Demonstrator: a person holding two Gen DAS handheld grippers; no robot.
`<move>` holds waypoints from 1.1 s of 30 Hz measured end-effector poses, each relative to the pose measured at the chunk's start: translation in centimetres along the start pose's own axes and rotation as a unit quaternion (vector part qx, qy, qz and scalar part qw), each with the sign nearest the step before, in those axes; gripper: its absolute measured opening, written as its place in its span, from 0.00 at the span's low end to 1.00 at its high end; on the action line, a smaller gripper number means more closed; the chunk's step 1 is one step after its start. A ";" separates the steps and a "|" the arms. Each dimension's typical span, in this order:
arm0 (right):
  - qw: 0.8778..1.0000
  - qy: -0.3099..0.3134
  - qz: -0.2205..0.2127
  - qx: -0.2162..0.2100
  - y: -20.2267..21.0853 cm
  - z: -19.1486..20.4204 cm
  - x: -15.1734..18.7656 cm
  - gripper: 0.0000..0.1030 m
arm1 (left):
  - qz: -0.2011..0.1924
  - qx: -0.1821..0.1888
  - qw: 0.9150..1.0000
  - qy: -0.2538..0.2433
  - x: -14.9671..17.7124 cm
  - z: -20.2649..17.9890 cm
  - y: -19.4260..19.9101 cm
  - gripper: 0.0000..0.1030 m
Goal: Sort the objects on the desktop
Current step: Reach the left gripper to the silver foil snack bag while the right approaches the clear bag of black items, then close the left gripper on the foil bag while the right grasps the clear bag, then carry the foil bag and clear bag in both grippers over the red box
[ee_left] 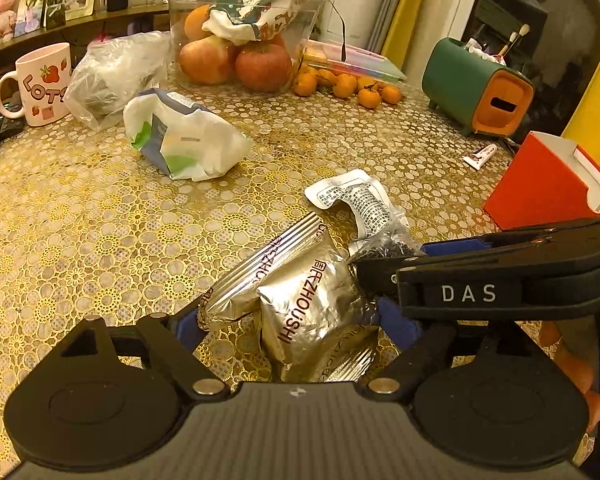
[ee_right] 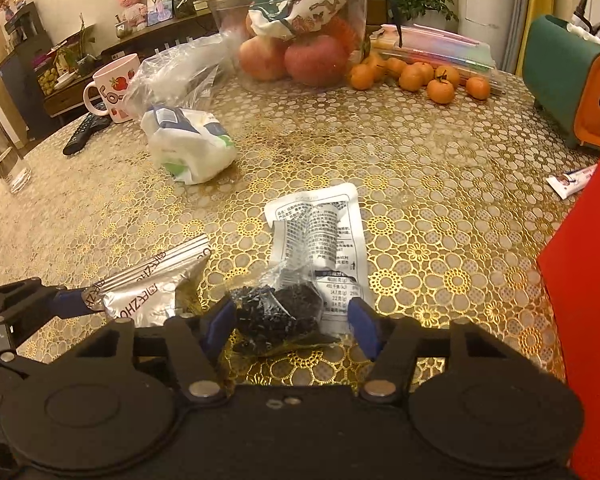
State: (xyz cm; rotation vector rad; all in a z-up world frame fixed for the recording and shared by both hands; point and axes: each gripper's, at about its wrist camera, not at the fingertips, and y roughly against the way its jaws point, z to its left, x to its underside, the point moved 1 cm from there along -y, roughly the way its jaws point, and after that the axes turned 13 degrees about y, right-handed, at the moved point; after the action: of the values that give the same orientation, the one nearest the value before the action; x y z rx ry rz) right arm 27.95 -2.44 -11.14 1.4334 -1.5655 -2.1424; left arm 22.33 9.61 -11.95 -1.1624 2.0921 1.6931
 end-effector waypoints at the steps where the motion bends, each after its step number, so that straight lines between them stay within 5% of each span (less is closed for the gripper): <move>1: 1.000 0.000 0.000 0.000 0.0 0.0 0.0 0.55 | 0.000 0.002 1.000 0.000 0.0 0.0 0.1 0.84; 7: 1.000 -0.004 0.002 0.001 0.6 -0.3 0.2 0.44 | 0.000 0.011 1.000 0.002 0.3 0.1 0.6 0.74; 9: 1.000 -0.013 0.003 -0.001 1.0 -0.6 0.4 0.37 | 0.000 0.019 1.000 0.001 0.3 0.0 0.8 0.61; 33: 0.998 -0.046 -0.034 0.006 8.9 -2.1 4.2 0.31 | -0.007 0.043 0.999 -0.029 2.0 -3.9 5.9 0.59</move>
State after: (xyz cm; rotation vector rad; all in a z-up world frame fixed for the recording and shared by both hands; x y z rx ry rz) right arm 23.64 -10.36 -6.67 1.4315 -1.5857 -2.2715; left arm 18.18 5.42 -7.55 -1.0870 2.0957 1.5941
